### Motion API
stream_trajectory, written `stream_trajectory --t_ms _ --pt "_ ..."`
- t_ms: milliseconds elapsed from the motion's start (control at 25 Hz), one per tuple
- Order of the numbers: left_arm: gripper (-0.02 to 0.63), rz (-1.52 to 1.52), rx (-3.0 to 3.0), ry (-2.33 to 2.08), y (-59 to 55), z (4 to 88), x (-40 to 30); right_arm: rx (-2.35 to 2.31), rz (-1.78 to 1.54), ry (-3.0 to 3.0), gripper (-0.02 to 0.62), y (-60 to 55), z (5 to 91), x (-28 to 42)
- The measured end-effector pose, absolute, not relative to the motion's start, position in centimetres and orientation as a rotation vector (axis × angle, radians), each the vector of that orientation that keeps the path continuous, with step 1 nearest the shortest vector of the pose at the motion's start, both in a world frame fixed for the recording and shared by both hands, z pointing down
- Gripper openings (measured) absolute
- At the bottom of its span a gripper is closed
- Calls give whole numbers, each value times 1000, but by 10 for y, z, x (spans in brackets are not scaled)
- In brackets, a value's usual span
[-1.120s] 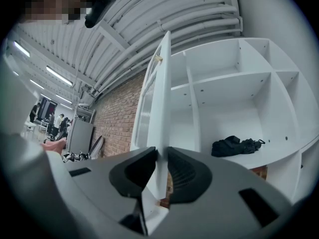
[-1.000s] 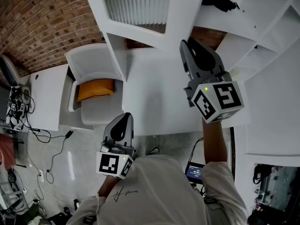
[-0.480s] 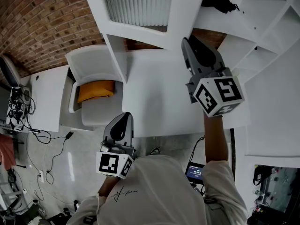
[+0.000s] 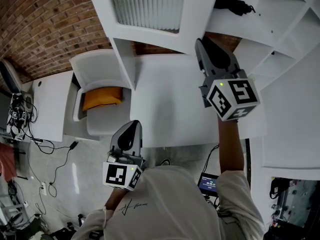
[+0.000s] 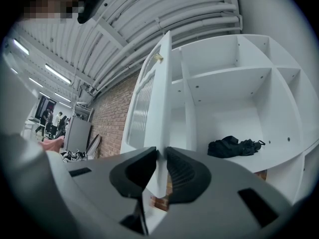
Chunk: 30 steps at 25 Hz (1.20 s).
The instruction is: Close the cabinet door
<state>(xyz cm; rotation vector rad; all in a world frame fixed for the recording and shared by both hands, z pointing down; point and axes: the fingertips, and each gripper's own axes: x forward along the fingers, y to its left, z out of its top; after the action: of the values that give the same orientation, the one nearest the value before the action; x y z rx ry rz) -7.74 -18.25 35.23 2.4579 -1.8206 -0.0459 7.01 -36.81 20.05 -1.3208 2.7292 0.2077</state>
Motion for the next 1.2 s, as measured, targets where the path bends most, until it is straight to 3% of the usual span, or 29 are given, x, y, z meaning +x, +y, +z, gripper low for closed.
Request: stream_trajectory --t_ms 1200 --pt "15 -19 2450 -1840 -182 352 -79 -1321 200 2722 67 -394 200 74"
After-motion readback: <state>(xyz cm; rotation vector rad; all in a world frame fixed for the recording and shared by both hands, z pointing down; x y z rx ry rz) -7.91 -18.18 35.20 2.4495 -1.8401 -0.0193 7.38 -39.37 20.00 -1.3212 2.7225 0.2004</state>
